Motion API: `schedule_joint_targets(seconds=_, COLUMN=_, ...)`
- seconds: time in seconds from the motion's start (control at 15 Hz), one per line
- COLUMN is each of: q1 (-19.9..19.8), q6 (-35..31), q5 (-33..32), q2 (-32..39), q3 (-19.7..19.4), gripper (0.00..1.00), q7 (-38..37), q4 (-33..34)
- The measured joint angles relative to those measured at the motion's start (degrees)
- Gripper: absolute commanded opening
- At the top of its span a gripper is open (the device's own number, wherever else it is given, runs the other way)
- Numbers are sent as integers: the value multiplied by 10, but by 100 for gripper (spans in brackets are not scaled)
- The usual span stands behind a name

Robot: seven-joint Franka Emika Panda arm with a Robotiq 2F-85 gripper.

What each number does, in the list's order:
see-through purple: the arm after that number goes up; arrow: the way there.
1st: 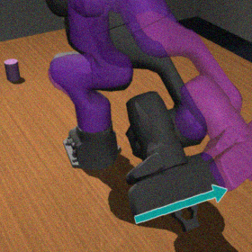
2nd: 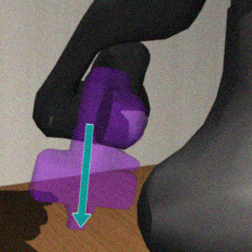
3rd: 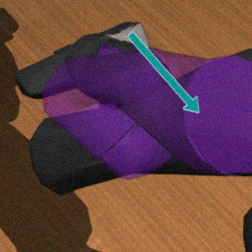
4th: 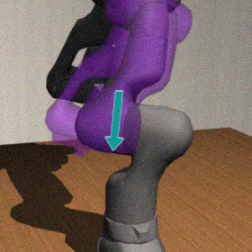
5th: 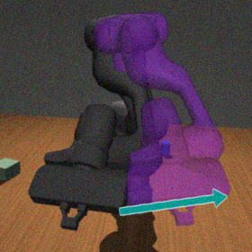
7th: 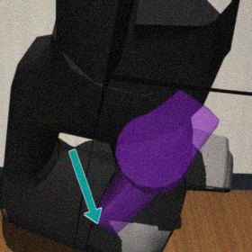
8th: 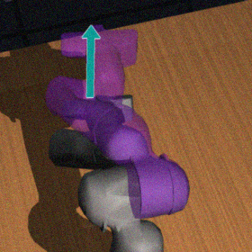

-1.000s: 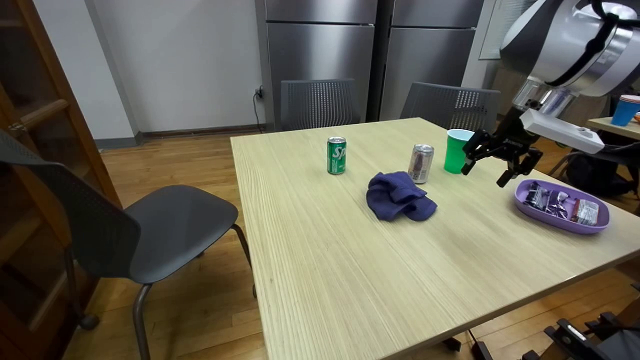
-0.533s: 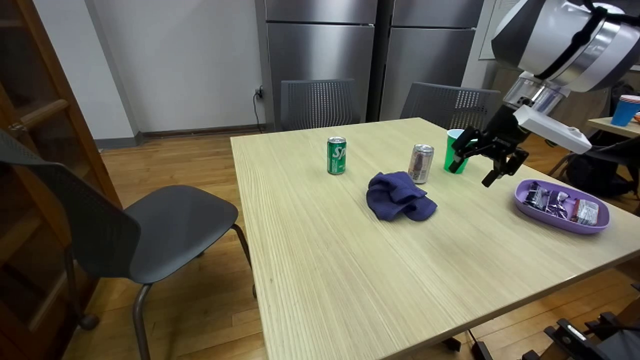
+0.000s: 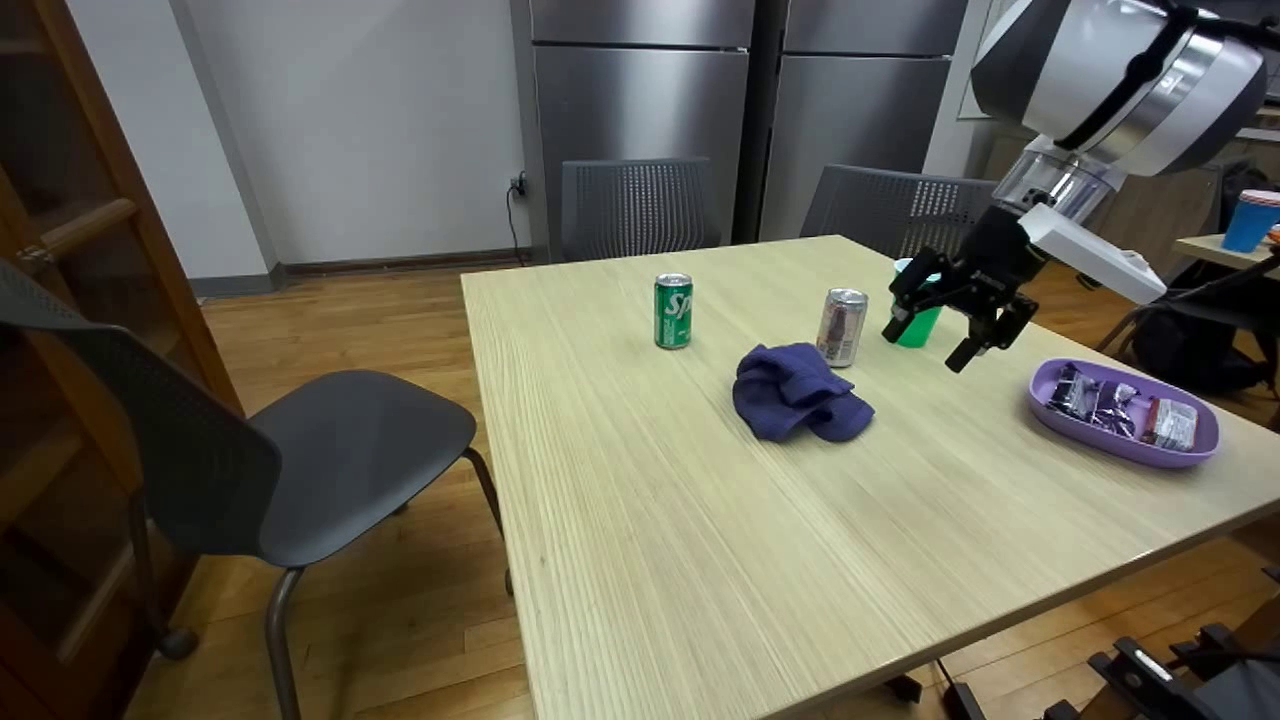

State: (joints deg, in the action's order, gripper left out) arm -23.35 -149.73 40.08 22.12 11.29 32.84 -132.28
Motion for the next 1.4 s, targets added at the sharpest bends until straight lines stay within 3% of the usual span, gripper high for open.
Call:
schedule_joint_targets(seconds=0.4, q1=0, q6=1, q5=0, q2=0, q3=0, gripper=100, q7=0, q4=0)
schedule_joint_targets(seconds=0.73, q1=24, q6=-2, q5=0, q2=11, q3=-21, gripper=100, q7=0, q4=6)
schedule_joint_targets(seconds=1.4, q1=37, q6=0, q5=15, q2=82, q3=-15, gripper=100, q7=20, q4=85)
